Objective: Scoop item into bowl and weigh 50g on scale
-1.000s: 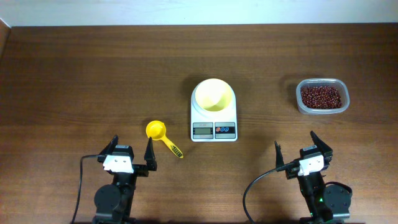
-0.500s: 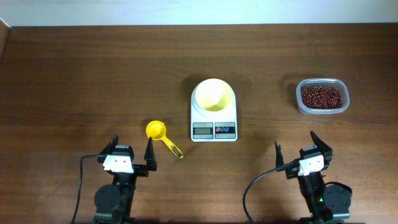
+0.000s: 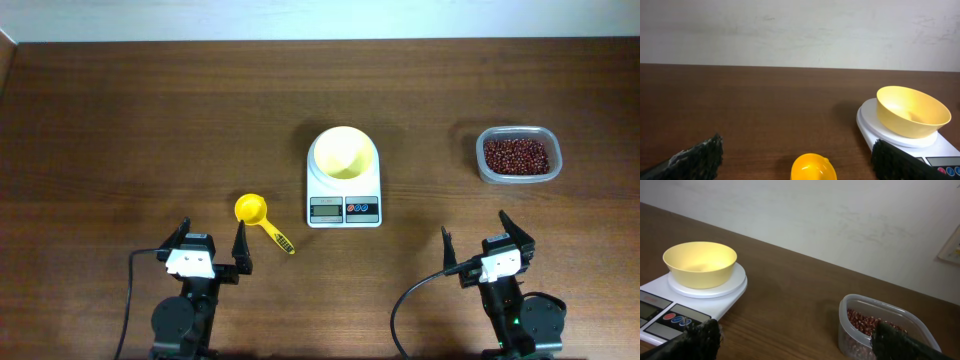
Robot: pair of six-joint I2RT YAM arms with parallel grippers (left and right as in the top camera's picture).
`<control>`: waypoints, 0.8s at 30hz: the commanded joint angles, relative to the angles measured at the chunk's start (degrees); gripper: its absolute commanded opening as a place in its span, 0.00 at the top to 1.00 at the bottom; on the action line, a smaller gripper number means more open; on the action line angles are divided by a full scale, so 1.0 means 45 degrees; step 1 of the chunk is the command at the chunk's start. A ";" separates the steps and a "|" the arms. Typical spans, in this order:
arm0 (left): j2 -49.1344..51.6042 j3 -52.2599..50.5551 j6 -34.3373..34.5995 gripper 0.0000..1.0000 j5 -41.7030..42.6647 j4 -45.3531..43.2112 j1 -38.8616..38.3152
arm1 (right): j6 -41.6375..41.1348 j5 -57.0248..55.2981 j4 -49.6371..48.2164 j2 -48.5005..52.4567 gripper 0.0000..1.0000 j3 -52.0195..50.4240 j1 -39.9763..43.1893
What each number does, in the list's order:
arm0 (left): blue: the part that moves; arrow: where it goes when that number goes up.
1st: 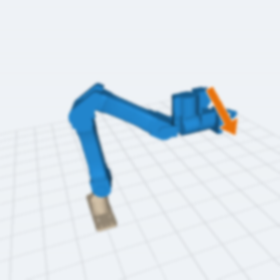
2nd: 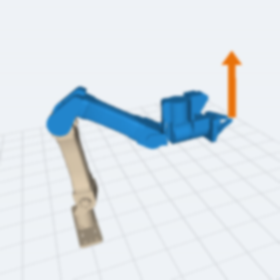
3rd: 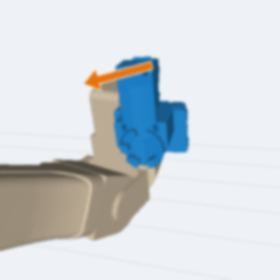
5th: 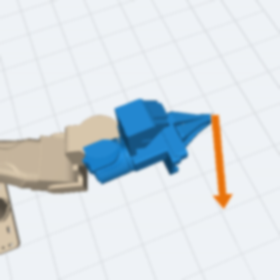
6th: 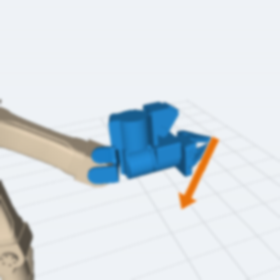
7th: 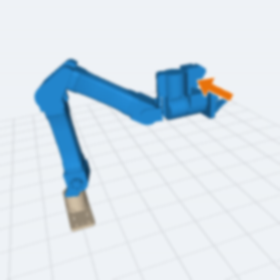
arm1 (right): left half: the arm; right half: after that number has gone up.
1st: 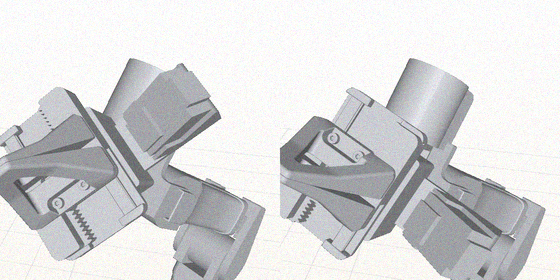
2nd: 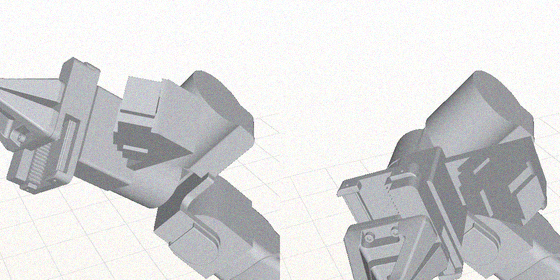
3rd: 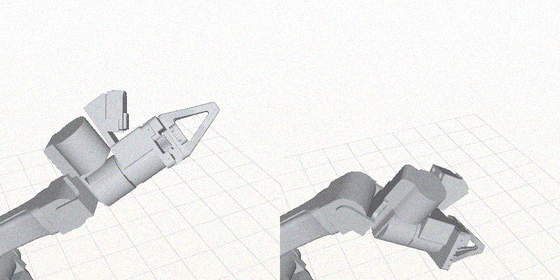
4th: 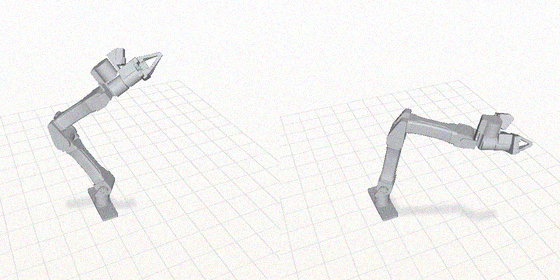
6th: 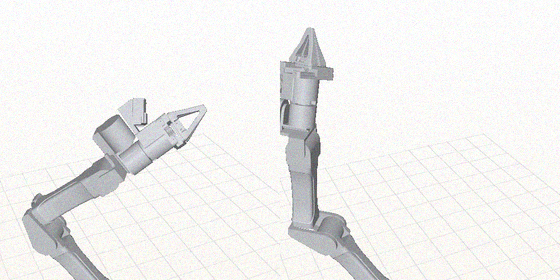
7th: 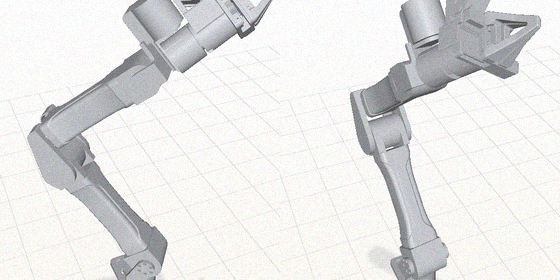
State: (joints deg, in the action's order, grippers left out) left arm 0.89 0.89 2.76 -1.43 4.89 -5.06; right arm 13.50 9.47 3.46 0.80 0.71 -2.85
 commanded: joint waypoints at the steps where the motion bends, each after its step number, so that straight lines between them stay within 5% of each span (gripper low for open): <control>1: -0.0131 -0.0078 -0.0155 0.01 0.0136 -0.0015 0.0068 | -0.0092 0.0039 0.0044 -0.0131 0.01 -0.0087 -0.0112; 19: -0.0131 -0.0078 -0.0257 0.01 -0.0646 -0.0117 0.0078 | -0.0087 0.0034 0.0044 -0.0131 0.01 -0.0087 -0.0117; 24: -0.0131 0.0024 -0.0243 0.01 -0.0389 -0.1656 0.0078 | -0.0092 0.0034 0.0044 -0.0131 0.01 -0.0087 -0.0112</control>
State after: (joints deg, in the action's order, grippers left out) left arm 0.84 0.67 2.55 -3.57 -0.97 -5.06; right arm 13.50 9.47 3.44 0.80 0.71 -2.85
